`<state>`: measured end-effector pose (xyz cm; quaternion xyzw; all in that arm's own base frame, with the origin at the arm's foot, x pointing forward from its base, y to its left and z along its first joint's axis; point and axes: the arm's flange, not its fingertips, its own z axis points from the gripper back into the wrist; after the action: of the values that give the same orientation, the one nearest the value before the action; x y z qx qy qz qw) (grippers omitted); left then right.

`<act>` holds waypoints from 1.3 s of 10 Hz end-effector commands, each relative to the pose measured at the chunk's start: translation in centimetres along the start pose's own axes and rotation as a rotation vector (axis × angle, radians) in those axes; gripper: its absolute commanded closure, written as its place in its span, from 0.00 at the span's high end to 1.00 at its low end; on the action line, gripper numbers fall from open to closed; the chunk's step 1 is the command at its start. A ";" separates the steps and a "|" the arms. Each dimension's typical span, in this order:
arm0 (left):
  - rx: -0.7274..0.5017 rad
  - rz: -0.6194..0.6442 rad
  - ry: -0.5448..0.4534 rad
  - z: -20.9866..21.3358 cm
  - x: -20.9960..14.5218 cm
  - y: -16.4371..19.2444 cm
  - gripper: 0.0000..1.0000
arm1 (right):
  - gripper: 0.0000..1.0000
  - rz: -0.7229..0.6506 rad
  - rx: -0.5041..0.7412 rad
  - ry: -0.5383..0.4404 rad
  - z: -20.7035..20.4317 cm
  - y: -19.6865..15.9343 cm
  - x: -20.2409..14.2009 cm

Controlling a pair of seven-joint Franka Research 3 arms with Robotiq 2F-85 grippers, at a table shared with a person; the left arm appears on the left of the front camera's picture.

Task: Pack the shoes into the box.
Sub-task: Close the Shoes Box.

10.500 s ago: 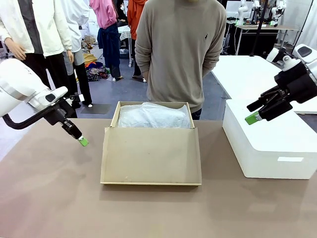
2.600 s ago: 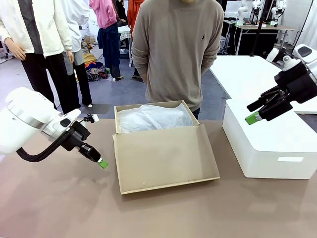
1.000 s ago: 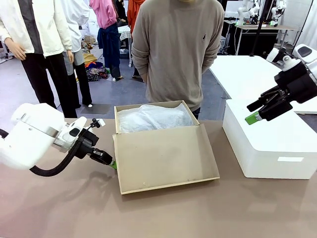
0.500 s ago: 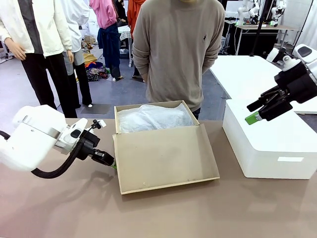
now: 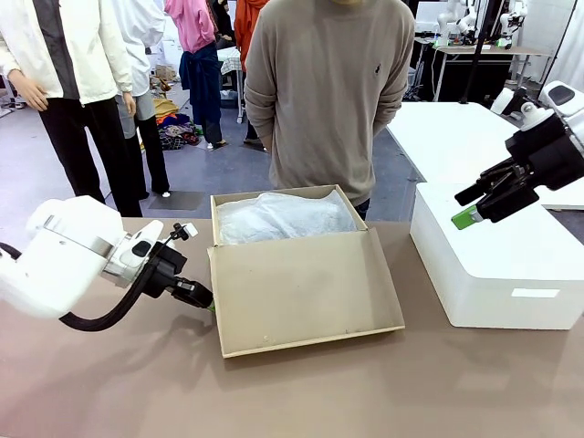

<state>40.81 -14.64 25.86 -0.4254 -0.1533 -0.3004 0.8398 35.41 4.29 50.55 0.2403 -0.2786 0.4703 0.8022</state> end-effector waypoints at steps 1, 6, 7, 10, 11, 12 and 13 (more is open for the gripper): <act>-0.041 0.008 -0.022 -0.4 -0.5 0.1 0.00 | 1.00 0.021 0.012 -0.031 -0.1 -0.3 0.0; -0.117 0.065 -0.012 -0.7 -0.2 0.1 0.00 | 1.00 0.021 0.012 -0.031 -0.1 -0.3 0.0; -0.141 0.078 -0.013 -0.7 0.0 0.1 0.00 | 1.00 0.021 0.012 -0.031 -0.1 -0.3 0.0; -0.198 0.105 -0.018 -0.8 0.3 0.2 0.00 | 1.00 0.021 0.012 -0.031 -0.1 -0.3 0.0; -0.217 0.115 -0.024 -0.8 0.3 0.2 0.00 | 1.00 0.021 0.012 -0.031 -0.1 -0.3 0.0; -0.239 0.124 -0.027 -0.9 0.4 0.3 0.00 | 1.00 0.021 0.012 -0.031 -0.1 -0.3 0.0; -0.264 0.141 -0.027 -0.9 0.5 0.3 0.00 | 1.00 0.021 0.012 -0.031 -0.1 -0.3 0.0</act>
<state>40.84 -15.45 25.15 -0.5266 -0.0996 -0.2648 0.8017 35.41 4.29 50.55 0.2403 -0.2786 0.4703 0.8022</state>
